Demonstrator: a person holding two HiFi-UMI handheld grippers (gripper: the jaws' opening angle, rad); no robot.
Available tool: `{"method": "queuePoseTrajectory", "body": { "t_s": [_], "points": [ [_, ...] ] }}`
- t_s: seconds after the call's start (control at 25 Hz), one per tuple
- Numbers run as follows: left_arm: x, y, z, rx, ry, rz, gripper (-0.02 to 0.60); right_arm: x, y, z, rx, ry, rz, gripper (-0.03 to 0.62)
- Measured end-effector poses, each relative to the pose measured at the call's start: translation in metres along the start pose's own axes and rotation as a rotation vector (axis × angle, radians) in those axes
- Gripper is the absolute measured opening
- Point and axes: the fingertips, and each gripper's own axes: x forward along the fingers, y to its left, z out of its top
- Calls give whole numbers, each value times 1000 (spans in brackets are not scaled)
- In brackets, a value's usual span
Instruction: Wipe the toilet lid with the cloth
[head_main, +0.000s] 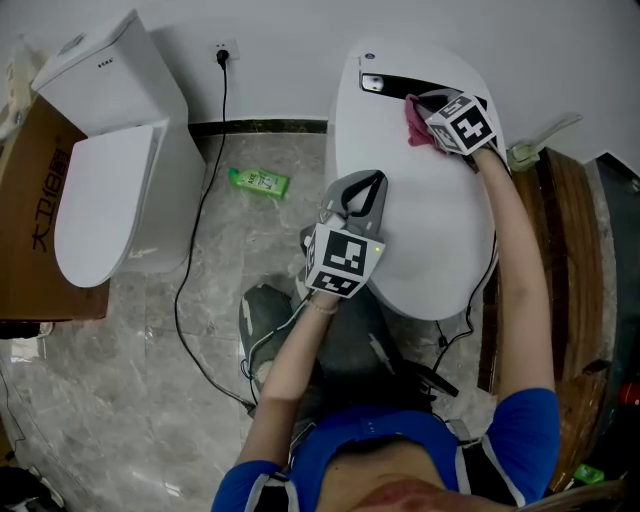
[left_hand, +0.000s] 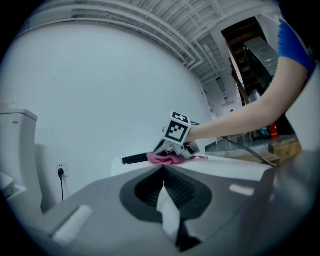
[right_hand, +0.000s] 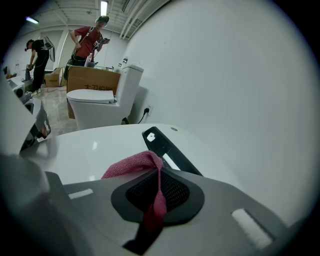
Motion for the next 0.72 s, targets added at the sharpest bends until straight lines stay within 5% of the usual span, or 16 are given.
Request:
{"method": "queuePoseTrajectory", "body": {
  "t_s": [0.72],
  "points": [
    [2, -2, -4, 7, 23, -17, 5, -10, -20, -26, 31, 6, -8, 11]
  ]
}}
